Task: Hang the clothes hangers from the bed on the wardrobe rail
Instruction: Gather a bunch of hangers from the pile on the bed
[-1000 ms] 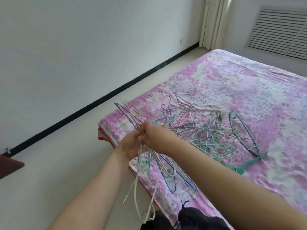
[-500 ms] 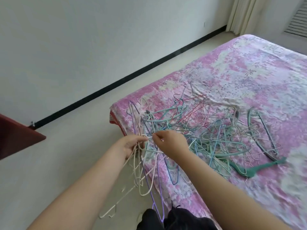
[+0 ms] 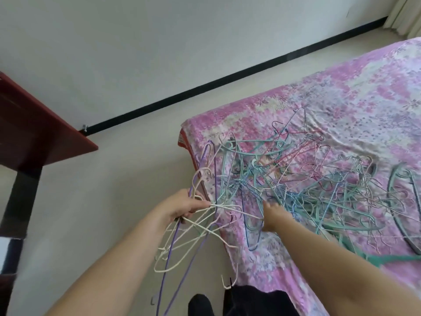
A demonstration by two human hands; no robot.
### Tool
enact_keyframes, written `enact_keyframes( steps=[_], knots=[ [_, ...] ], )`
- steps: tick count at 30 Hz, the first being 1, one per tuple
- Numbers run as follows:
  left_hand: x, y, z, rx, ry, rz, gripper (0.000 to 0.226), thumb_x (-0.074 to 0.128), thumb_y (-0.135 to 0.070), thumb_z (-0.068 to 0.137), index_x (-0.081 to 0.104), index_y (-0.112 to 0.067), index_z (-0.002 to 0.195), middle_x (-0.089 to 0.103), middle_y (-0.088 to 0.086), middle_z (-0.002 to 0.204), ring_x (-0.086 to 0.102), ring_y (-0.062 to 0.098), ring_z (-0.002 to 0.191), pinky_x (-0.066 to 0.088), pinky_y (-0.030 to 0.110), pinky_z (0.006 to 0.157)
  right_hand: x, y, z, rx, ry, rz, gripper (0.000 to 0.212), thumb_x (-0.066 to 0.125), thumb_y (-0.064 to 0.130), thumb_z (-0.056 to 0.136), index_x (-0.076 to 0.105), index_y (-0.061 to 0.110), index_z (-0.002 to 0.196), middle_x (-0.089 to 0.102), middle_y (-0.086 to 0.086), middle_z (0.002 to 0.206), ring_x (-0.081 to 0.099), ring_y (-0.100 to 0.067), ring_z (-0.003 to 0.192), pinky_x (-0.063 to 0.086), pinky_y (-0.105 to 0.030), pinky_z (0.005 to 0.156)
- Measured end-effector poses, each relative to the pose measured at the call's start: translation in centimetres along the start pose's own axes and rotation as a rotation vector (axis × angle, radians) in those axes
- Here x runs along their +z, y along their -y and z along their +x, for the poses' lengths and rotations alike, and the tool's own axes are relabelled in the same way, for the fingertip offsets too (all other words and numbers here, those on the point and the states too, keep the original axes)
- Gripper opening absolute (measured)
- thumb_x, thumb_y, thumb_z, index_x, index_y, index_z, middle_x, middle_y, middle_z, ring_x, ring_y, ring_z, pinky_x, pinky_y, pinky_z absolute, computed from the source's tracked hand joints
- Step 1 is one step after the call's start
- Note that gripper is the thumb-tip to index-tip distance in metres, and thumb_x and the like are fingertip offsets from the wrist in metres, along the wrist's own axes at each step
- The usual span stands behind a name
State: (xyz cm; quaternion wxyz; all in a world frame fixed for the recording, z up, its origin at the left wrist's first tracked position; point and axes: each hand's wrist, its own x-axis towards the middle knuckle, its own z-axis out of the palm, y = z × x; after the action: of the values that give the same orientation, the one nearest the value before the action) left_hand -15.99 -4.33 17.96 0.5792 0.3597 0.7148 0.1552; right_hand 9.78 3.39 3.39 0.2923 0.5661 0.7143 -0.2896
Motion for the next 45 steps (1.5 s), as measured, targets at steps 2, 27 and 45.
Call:
enact_keyframes(
  steps=[2,27,45],
  knots=[
    [-1.2,0.6,-0.1,0.01,-0.001,0.032,0.026,0.079,-0.03,0.076,0.059,-0.015,0.084,0.036,-0.006,0.045,0.029,0.01,0.04,0.026,0.019,0.045,0.8,-0.4,0.1,-0.003,-0.015,0.048,0.092,0.061,0.024,0.087,-0.004,0.019,0.153,0.046,-0.017,0.137,0.05,-0.032,0.121,0.048,-0.042,0.096],
    [-3.1,-3.3,0.3,0.264,-0.008,-0.015,0.017,0.075,-0.021,0.081,0.065,-0.01,0.09,0.037,-0.008,0.043,0.029,0.005,0.036,0.026,0.018,0.036,-12.2,-5.5,-7.3,0.252,-0.544,0.051,0.022,0.041,0.013,0.096,0.056,0.008,0.112,0.065,-0.009,0.097,0.063,-0.026,0.08,0.05,-0.033,0.062],
    [-5.5,-17.0,-6.3,0.636,-0.14,0.009,0.014,0.068,-0.015,0.088,0.069,-0.018,0.102,0.037,-0.007,0.048,0.033,0.007,0.042,0.03,0.018,0.044,-27.0,-6.1,-19.3,0.35,-0.92,0.139,0.023,0.046,0.009,0.093,0.059,0.005,0.111,0.065,-0.015,0.107,0.062,-0.033,0.096,0.042,-0.033,0.067]
  ],
)
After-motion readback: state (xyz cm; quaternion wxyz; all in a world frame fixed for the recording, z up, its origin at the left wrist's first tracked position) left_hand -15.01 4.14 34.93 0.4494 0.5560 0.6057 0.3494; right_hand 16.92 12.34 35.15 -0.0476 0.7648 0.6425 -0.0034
